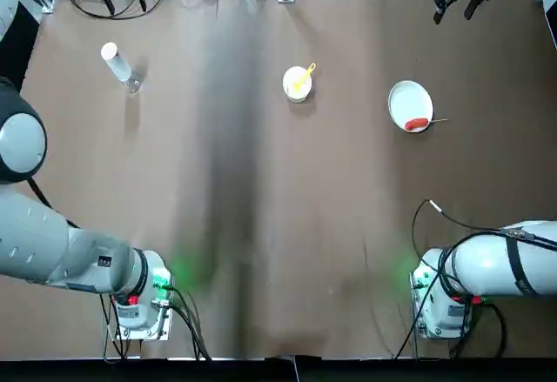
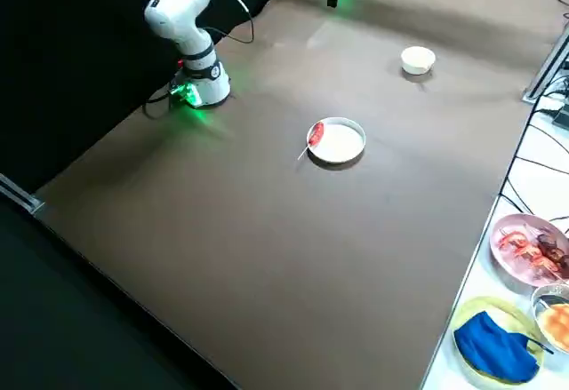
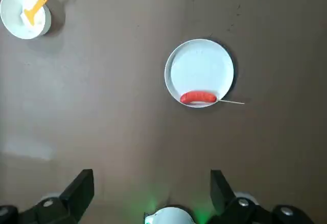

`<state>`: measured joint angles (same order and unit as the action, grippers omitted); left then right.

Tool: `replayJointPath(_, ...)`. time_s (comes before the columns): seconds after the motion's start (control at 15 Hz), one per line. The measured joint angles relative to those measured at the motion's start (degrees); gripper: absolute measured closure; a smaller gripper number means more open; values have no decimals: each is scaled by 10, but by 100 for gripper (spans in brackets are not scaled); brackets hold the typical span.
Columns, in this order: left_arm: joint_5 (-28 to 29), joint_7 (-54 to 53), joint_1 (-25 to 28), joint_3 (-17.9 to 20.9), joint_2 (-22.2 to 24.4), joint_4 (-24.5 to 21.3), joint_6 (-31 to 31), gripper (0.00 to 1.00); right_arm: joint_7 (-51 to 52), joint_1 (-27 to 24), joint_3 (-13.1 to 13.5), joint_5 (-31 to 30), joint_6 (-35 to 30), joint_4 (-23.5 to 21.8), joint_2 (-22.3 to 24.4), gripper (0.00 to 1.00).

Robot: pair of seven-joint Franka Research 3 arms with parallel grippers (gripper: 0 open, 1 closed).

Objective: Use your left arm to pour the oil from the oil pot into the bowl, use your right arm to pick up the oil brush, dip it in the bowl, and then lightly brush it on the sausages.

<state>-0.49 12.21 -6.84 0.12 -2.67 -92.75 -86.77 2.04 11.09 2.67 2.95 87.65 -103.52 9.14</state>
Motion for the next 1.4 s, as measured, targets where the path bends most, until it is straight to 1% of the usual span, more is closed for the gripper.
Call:
replayJointPath(0.13, 0, 0, 0, 0, 0, 0, 0, 0, 0, -6, 3, -6, 18, 0, 1, 0)
replayJointPath(0.27, 0, 0, 0, 0, 0, 0, 0, 0, 0, -25, 5, -6, 36, 2, 1, 0)
replayJointPath(0.4, 0, 0, 0, 0, 0, 0, 0, 0, 5, -36, 8, -7, 37, 5, 3, 0)
replayJointPath(1.4, 0, 0, 0, 0, -1, 0, 0, 0, 5, -38, 7, -7, 35, 2, 5, 0)
